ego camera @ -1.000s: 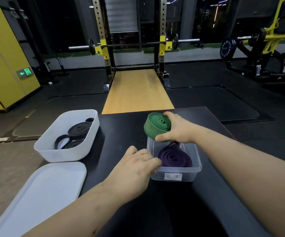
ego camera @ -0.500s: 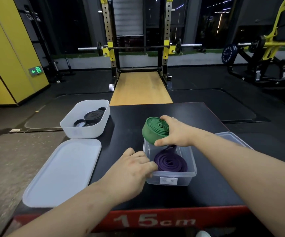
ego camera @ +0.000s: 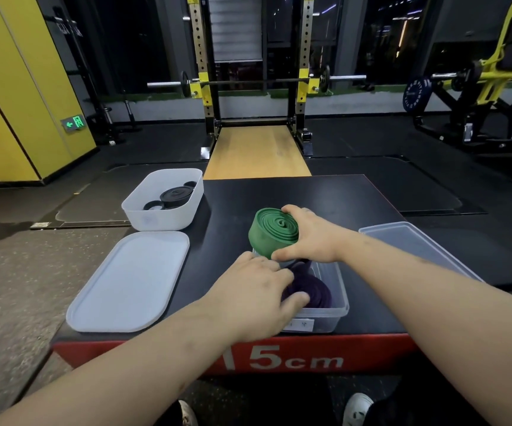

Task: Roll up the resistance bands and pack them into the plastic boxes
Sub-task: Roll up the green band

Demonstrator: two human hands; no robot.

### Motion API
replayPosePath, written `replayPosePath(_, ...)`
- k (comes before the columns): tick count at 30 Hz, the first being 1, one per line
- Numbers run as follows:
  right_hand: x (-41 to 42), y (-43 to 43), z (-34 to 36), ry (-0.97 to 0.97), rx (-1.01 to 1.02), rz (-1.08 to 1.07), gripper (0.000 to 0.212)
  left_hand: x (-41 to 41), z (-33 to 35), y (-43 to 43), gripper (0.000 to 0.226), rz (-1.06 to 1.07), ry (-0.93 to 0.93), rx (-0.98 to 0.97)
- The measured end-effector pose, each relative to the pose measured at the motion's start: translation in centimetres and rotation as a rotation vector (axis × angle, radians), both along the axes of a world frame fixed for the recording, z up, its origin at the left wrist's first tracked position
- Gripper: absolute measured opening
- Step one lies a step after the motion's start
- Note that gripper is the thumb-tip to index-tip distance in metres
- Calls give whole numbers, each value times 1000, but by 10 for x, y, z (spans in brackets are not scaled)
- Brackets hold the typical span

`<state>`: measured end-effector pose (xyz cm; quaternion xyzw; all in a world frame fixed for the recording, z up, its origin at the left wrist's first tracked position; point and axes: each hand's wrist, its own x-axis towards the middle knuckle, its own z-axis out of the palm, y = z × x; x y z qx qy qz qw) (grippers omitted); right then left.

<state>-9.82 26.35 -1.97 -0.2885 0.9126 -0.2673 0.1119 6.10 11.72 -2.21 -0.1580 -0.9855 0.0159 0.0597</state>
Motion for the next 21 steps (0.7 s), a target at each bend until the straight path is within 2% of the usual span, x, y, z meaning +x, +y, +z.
replayPosePath(5, -4, 0, 3, -27, -2, 12, 120, -24, -1, 26, 84, 121, -253, -28)
replayPosePath(10, -8, 1, 2, -46, -14, 19, 121, -42, 2, 39, 95, 170, -492, -12)
replayPosePath(13, -9, 1, 0, -51, -29, 24, 121, -48, 2, 40, 96, 137, -522, -13)
replayPosePath(18, -13, 2, -4, -29, -53, 35, 120, -49, -3, 34, 96, 54, -471, 15)
replayPosePath(21, -14, 3, -4, -24, -52, 54, 119, -52, -8, 31, 105, 44, -476, 71)
